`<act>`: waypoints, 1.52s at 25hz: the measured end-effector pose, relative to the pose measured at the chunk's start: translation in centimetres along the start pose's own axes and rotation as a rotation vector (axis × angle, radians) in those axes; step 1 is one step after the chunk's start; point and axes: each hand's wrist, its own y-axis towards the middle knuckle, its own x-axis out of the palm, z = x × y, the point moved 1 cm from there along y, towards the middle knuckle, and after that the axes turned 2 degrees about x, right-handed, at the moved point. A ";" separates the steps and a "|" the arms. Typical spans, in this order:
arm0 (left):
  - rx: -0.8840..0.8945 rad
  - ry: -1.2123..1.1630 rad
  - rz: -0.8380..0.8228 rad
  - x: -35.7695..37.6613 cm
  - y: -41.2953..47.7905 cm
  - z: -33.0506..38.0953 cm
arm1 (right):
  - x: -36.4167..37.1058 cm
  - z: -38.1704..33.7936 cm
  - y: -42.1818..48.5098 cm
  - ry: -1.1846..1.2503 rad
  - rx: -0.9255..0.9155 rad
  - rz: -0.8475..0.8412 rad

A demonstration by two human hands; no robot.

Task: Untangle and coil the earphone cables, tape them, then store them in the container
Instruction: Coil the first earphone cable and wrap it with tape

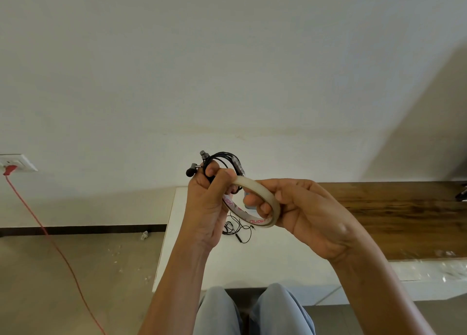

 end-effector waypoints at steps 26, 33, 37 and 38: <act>0.034 0.025 0.051 0.6 0.2 -0.2 | -0.2 0.3 -0.1 -0.012 -0.056 0.053; 0.029 0.026 0.057 0.6 0.0 -0.2 | -0.4 0.3 0.0 0.016 -0.030 0.029; 0.028 0.027 0.074 0.6 0.2 -0.4 | 0.0 0.3 0.0 0.020 -0.037 0.050; 0.029 0.026 0.078 0.6 0.2 -0.4 | 0.0 0.3 0.0 0.002 -0.041 0.059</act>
